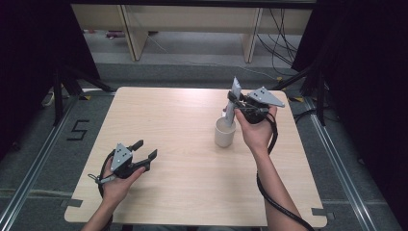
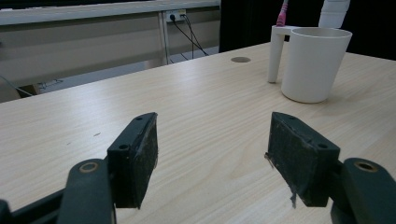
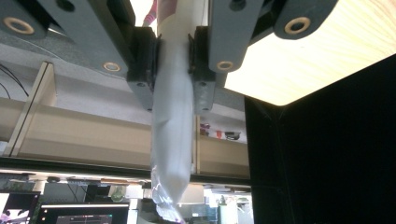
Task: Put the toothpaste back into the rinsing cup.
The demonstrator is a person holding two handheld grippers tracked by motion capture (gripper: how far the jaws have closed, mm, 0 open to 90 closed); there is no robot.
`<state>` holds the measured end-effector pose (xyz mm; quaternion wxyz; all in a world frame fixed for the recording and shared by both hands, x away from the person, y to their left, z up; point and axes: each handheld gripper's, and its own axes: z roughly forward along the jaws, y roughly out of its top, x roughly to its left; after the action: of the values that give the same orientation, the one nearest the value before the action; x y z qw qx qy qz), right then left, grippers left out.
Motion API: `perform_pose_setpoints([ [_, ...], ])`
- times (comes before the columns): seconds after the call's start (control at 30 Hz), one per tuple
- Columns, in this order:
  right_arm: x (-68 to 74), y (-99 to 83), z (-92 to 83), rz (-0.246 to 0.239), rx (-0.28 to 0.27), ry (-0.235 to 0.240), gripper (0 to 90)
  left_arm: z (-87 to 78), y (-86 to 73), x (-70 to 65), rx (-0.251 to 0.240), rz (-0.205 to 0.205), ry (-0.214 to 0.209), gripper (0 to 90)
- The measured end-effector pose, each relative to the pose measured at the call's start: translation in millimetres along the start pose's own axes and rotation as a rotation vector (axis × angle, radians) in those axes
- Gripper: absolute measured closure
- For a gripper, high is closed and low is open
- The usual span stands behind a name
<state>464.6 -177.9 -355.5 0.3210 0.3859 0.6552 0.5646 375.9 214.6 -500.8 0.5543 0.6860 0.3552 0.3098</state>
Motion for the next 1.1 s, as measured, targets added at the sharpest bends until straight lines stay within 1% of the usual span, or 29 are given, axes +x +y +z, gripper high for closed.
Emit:
perform_pose_setpoints([
  [0.03, 0.7, -0.3, -0.2, 0.011, 0.008, -0.003, 76.6, 0.1, 0.0, 0.0, -0.001, -0.001, -0.002, 33.3],
  [0.07, -0.1, -0.5, 0.3, 0.000, 0.005, -0.005, 76.5, 0.2, 0.1, 0.1, 0.000, 0.000, -0.001, 33.3],
  [0.1, 0.0, -0.9, 0.7, 0.005, 0.007, -0.004, 76.5, 0.3, 0.0, 0.2, 0.001, 0.001, -0.002, 33.3],
  [0.13, -0.3, -1.3, 1.6, -0.001, -0.004, -0.002, 76.6, 0.3, -0.1, 0.2, 0.001, 0.001, -0.001, 33.3],
  [0.17, -0.4, -1.5, 1.4, -0.003, -0.002, -0.010, 76.5, 0.8, -0.3, 0.4, -0.001, 0.003, -0.004, 33.3],
  [0.2, -0.1, -2.0, 1.8, 0.004, 0.001, -0.007, 76.6, 2.1, -0.5, 0.8, -0.015, 0.008, -0.008, 33.3],
  [0.23, 0.1, -2.4, 2.1, 0.005, 0.003, -0.010, 76.5, 0.9, -0.3, 0.1, -0.004, 0.002, -0.003, 33.3],
  [0.27, -0.7, -2.8, 2.5, -0.007, 0.005, -0.011, 76.5, 0.3, -0.1, -0.2, 0.003, 0.002, -0.001, 33.3],
  [0.3, -0.7, -3.4, 3.3, -0.009, 0.000, -0.012, 76.5, 0.3, -0.1, -0.2, 0.002, 0.002, -0.001, 33.3],
  [0.33, 0.1, -4.2, 3.8, 0.006, 0.007, -0.004, 76.5, 0.3, -0.2, -0.1, 0.002, 0.001, -0.001, 33.3],
  [0.37, -0.5, -4.7, 3.9, -0.005, 0.007, -0.010, 76.6, 0.3, -0.3, 0.0, 0.002, 0.002, -0.001, 33.3],
  [0.4, -0.2, -5.5, 4.6, 0.000, 0.006, -0.013, 76.6, 0.2, -0.3, 0.0, 0.002, 0.000, -0.001, 33.3],
  [0.5, -0.9, -6.4, 5.9, -0.009, 0.003, -0.004, 76.5, 0.1, -0.2, 0.0, 0.002, 0.000, -0.001, 33.3],
  [0.53, -0.1, -6.9, 5.9, -0.005, 0.012, -0.013, 76.5, 0.2, -0.2, 0.0, 0.001, 0.000, -0.001, 33.3],
  [0.57, 0.7, -7.2, 6.4, 0.008, 0.017, -0.007, 76.5, 0.2, -0.3, 0.0, 0.002, 0.000, -0.001, 33.2],
  [0.63, 0.7, -8.2, 7.5, 0.006, 0.018, -0.007, 76.5, 0.3, -0.4, -0.1, 0.002, 0.000, -0.001, 33.3],
  [0.67, -0.1, -8.6, 8.1, -0.009, 0.010, -0.013, 76.5, 0.3, -0.4, -0.1, 0.002, 0.001, -0.002, 33.3],
  [0.7, 0.6, -9.4, 8.6, -0.001, 0.014, -0.011, 76.5, 0.3, -0.3, -0.2, 0.002, 0.001, -0.002, 33.3],
  [0.73, -0.3, -9.5, 8.5, -0.015, 0.018, -0.014, 76.5, 0.9, -0.5, -0.1, -0.004, 0.001, -0.004, 33.2],
  [0.77, 0.6, -10.2, 9.1, 0.001, 0.021, -0.006, 76.5, 1.8, -0.8, 0.3, -0.013, 0.002, -0.010, 33.2],
  [0.93, 0.6, -12.2, 10.7, 0.002, 0.028, -0.010, 76.5, 1.4, -0.9, -0.3, -0.007, 0.000, -0.007, 33.3],
  [0.97, -0.8, -12.6, 11.4, -0.019, 0.017, -0.019, 76.5, 0.7, -0.6, -0.5, 0.003, -0.001, -0.003, 33.2],
  [1.0, -0.1, -13.2, 11.7, -0.005, 0.022, -0.015, 76.5, 0.8, -0.7, -0.5, 0.003, 0.000, -0.004, 33.2],
  [1.03, -0.1, -13.9, 12.4, 0.000, 0.022, -0.009, 76.5, 0.8, -0.7, -0.6, 0.003, -0.001, -0.004, 33.3],
  [1.07, 1.2, -14.4, 11.8, 0.014, 0.032, -0.018, 76.5, 0.8, -0.7, -0.6, 0.002, -0.001, -0.004, 33.3],
  [1.1, 0.2, -14.7, 12.2, 0.003, 0.032, -0.015, 76.5, 0.8, -0.6, -0.6, 0.003, 0.000, -0.004, 33.3],
])
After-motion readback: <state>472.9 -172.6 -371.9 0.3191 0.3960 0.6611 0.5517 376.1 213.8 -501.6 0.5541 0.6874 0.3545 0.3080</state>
